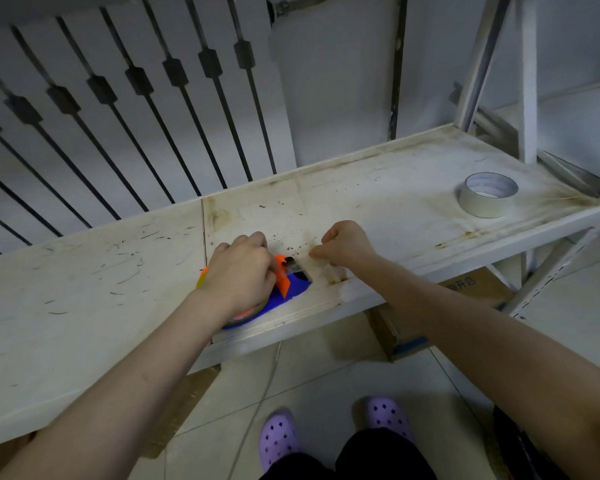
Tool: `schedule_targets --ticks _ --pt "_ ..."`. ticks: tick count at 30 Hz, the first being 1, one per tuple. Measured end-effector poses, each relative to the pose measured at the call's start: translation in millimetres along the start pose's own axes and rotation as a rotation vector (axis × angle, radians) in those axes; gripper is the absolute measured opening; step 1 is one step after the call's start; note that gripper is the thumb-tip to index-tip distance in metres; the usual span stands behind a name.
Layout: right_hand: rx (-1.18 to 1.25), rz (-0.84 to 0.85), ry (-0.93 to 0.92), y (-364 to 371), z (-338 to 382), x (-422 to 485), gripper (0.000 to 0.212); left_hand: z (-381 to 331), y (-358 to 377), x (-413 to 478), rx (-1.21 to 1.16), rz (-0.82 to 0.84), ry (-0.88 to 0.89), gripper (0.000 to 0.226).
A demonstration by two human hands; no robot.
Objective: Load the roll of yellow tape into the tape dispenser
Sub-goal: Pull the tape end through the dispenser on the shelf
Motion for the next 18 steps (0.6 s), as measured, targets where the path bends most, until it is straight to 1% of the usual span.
schedule_targets --ticks 5,7,11,14,16,18 --pt "0.052 -0.036 -0.021 8.9 -5.0 4.8 0.027 1.7 0.2 0.2 0.015 0.072 -0.056 0.033" --pt "0.061 -0.044 -0.029 12.2 -6.4 6.5 0.025 2.2 -0.5 0.0 0.041 0.071 -0.068 0.035" --pt "0.103 -0.077 -0.045 16.6 -4.4 9.6 0.026 2.1 -1.0 -0.3 0.152 0.068 -0.017 0.034" --pt "0.097 -0.111 -0.100 16.5 1.4 9.9 0.024 3.7 -3.8 1.3 0.162 0.062 -0.001 0.031" --pt "0.104 -0.111 -0.115 16.8 4.3 11.1 0.024 4.0 -5.2 1.9 0.142 0.047 -0.001 0.035" --pt "0.094 -0.099 -0.112 18.3 6.6 12.9 0.024 4.1 -4.4 2.2 0.113 0.028 -0.007 0.045"
Point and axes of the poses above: each hand's wrist, its own x-axis towards the middle knuckle, its own y-axis out of the palm, z = x × y, the point moved 2 cm from there along x, towards the middle knuckle, and after that the axes turned 3 degrees about -z, right-handed, at the moved point
